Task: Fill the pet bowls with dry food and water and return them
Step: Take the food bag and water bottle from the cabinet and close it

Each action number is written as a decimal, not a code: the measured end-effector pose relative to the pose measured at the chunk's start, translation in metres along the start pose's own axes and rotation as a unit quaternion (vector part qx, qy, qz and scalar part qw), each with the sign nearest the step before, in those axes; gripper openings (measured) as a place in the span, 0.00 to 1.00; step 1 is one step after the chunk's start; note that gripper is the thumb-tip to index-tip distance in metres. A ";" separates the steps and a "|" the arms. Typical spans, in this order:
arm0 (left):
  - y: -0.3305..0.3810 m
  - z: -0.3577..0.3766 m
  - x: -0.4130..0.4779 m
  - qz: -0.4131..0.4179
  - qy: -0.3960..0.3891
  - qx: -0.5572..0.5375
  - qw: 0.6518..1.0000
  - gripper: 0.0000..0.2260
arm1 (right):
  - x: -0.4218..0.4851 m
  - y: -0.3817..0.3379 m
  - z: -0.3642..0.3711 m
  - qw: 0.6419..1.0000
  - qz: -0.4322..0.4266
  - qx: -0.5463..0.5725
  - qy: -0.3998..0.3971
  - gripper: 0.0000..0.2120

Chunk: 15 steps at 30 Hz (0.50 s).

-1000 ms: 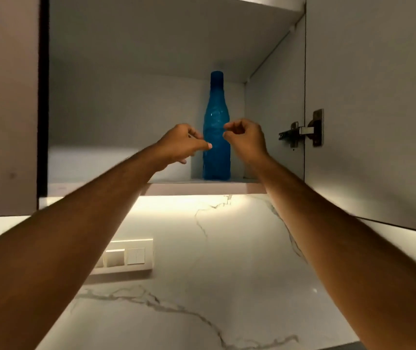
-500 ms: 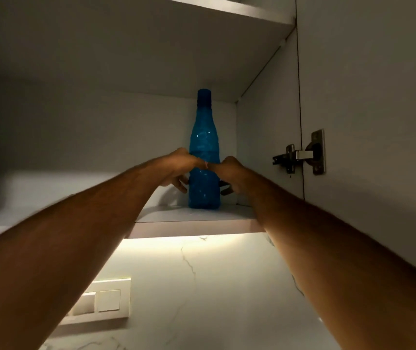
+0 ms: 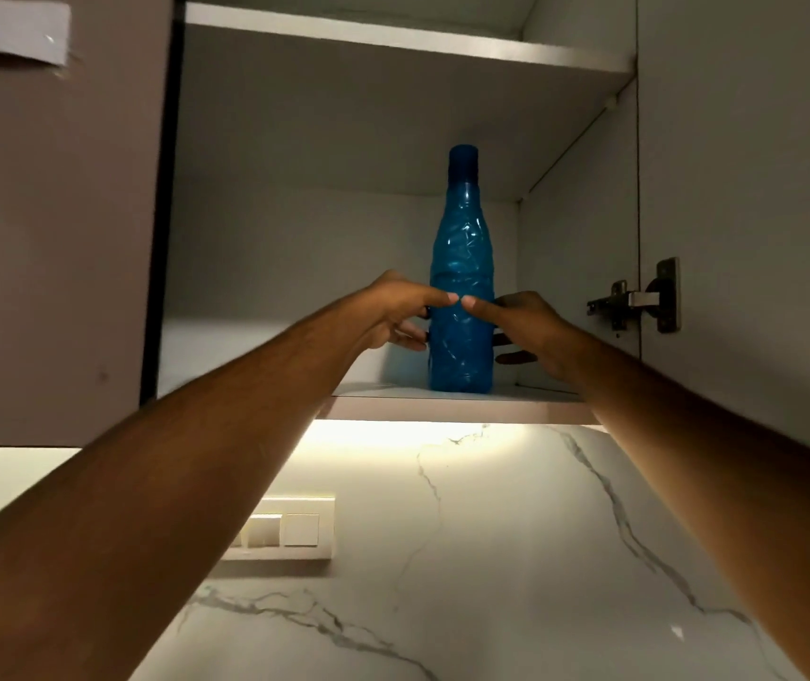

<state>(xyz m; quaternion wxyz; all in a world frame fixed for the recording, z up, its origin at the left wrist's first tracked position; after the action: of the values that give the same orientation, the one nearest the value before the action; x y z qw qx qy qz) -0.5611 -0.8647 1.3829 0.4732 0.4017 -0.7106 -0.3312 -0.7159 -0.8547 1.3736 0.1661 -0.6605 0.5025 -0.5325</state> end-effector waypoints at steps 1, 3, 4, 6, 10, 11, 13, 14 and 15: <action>0.003 -0.002 -0.007 0.004 0.002 -0.001 1.000 0.21 | -0.008 -0.007 -0.001 1.000 -0.016 -0.010 0.000 0.27; 0.012 -0.008 -0.023 0.017 0.016 -0.002 1.000 0.20 | -0.025 -0.022 -0.004 0.999 -0.043 -0.027 0.003 0.25; 0.018 -0.013 -0.032 0.027 0.025 -0.004 0.999 0.19 | -0.035 -0.030 -0.005 0.998 -0.050 -0.033 0.004 0.24; 0.028 -0.022 -0.049 0.048 0.043 -0.015 0.998 0.18 | -0.052 -0.043 -0.004 0.998 -0.054 -0.028 -0.001 0.23; 0.042 -0.037 -0.088 0.100 0.055 -0.041 0.993 0.18 | -0.092 -0.067 -0.002 0.998 -0.062 0.006 0.001 0.20; 0.044 -0.040 -0.097 0.114 0.060 -0.047 0.991 0.17 | -0.101 -0.074 -0.002 0.998 -0.069 0.015 0.002 0.19; 0.047 -0.046 -0.118 0.139 0.070 -0.046 0.987 0.17 | -0.121 -0.086 0.000 0.996 -0.086 0.025 0.010 0.18; 0.048 -0.049 -0.128 0.150 0.073 -0.042 0.985 0.17 | -0.131 -0.091 0.000 0.995 -0.094 0.026 0.017 0.18; 0.048 -0.051 -0.137 0.160 0.077 -0.038 0.983 0.17 | -0.139 -0.094 -0.001 0.994 -0.102 0.025 0.024 0.18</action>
<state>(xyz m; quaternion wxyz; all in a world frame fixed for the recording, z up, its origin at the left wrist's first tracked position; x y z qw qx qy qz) -0.4944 -0.7263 1.3848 0.5884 0.2890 -0.7140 -0.2457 -0.6604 -0.6958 1.3700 0.1153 -0.6910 0.4230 -0.5747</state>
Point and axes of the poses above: each hand's wrist, its own x-axis towards the middle knuckle, its own z-axis out of the palm, y = z × x, the point moved 9 cm from there along x, towards the middle knuckle, and after that the axes turned 1 degree about -y, right-handed, at the moved point
